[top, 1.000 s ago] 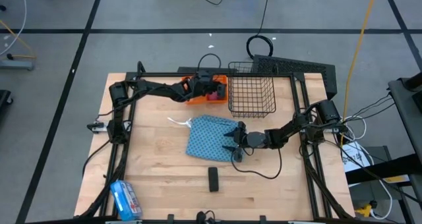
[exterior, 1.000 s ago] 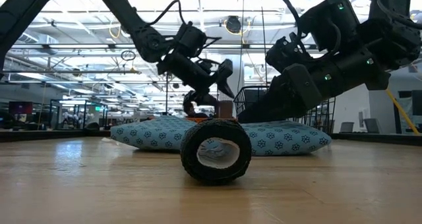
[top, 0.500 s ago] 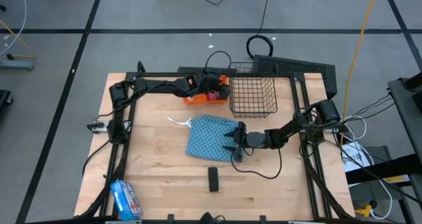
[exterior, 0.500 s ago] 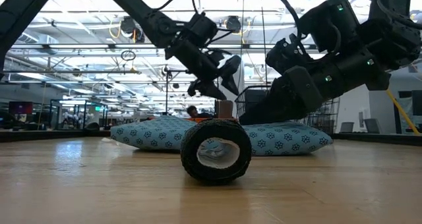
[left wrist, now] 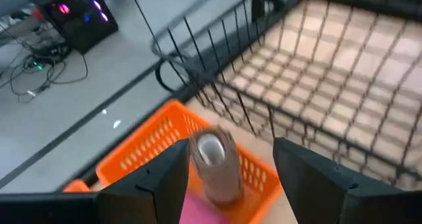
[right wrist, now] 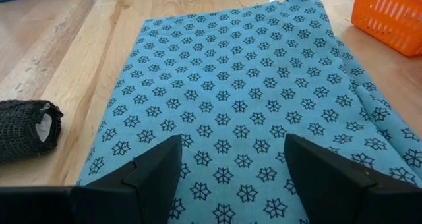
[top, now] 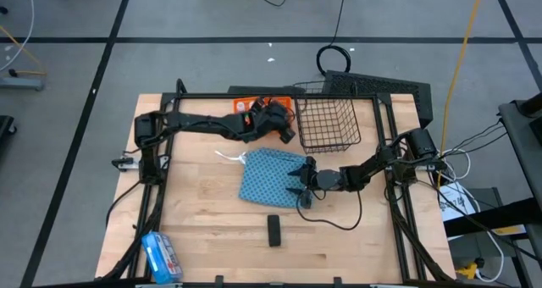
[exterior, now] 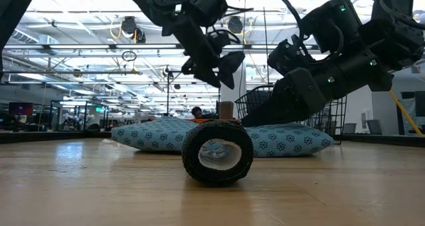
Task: Pick & Place Medicine items
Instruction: Put the brown bandage into the right orange basket
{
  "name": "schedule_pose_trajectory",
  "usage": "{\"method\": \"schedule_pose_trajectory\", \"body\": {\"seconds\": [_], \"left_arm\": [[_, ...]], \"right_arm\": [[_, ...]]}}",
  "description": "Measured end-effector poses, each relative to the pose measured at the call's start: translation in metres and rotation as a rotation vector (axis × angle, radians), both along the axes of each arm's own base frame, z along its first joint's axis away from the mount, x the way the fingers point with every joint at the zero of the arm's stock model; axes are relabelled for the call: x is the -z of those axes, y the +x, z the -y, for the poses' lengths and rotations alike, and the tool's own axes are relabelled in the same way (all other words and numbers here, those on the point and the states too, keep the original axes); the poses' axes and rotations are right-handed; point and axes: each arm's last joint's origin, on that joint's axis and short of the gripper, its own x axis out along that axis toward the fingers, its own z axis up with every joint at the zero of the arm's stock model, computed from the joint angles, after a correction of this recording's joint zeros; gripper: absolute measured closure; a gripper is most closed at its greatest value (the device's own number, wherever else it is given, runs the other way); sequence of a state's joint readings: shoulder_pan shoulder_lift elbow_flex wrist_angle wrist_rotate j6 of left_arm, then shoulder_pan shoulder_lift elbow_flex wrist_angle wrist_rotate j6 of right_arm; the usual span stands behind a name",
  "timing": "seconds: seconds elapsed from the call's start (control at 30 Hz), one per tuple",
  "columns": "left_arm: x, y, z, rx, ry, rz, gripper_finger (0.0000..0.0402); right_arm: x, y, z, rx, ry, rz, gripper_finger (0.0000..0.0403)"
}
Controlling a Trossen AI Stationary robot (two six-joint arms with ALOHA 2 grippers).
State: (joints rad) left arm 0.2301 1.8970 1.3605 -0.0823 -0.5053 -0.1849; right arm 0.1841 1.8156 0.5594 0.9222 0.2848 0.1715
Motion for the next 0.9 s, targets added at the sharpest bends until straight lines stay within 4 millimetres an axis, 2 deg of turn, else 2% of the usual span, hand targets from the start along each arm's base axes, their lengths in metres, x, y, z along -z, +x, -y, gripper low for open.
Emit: {"method": "schedule_pose_trajectory", "body": {"seconds": [0.17,0.53,0.77,0.9], "left_arm": [[0.010,-0.001,0.001,-0.013,-0.040,-0.032,0.0174],[0.026,-0.014,-0.023,-0.102,-0.138,0.010,0.0174],[0.029,-0.016,-0.022,-0.126,-0.146,0.011,0.0174],[0.027,-0.013,-0.011,-0.132,-0.136,0.023,0.0174]], "right_arm": [[0.000,0.000,0.000,0.000,0.000,0.000,0.0147],[0.000,0.000,0.000,0.000,0.000,0.000,0.0147],[0.000,0.000,0.000,0.000,0.000,0.000,0.0147],[0.000,0.000,0.000,0.001,0.000,0.000,0.0147]]}}
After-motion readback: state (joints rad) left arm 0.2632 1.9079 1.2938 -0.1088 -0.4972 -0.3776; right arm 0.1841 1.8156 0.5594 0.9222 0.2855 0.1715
